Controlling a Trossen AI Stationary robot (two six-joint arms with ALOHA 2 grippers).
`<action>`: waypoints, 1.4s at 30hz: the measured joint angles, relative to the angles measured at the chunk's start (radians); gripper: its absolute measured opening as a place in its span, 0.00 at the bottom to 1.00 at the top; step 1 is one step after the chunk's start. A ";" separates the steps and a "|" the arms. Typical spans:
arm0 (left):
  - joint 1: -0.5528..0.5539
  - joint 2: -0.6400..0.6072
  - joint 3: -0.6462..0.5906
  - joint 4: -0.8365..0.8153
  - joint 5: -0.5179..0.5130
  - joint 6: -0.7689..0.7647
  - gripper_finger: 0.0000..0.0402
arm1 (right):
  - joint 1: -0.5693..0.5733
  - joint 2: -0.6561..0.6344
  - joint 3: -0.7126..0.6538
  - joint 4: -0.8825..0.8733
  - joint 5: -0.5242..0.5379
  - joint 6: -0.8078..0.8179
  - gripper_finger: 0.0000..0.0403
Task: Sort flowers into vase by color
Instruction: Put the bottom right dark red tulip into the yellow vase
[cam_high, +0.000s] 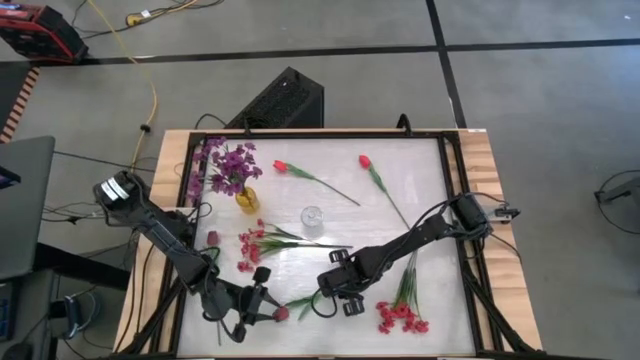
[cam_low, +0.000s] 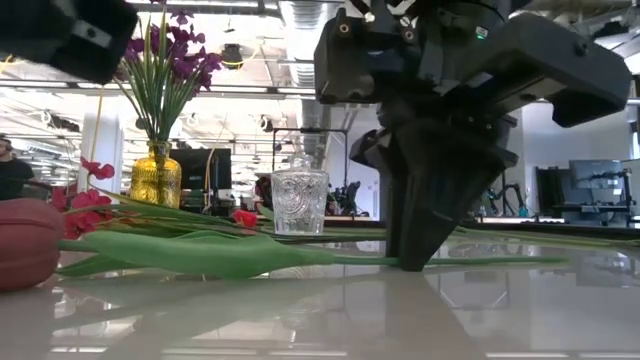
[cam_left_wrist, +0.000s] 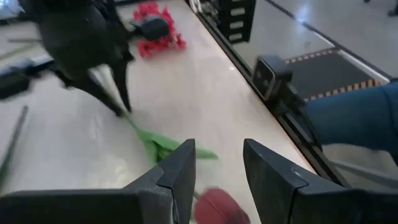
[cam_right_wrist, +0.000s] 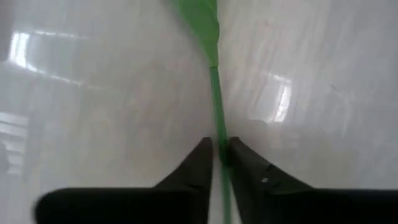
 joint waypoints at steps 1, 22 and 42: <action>0.006 -0.008 0.000 0.003 0.000 0.009 0.31 | 0.003 0.000 0.000 0.002 -0.005 0.002 0.14; 0.016 -0.267 -0.340 0.477 -0.004 0.026 0.31 | 0.021 -0.139 -0.006 0.310 -0.030 -0.170 0.04; 0.024 -0.266 -0.340 0.530 -0.165 0.083 0.31 | -0.053 -0.150 -0.004 0.896 -0.060 -0.285 0.04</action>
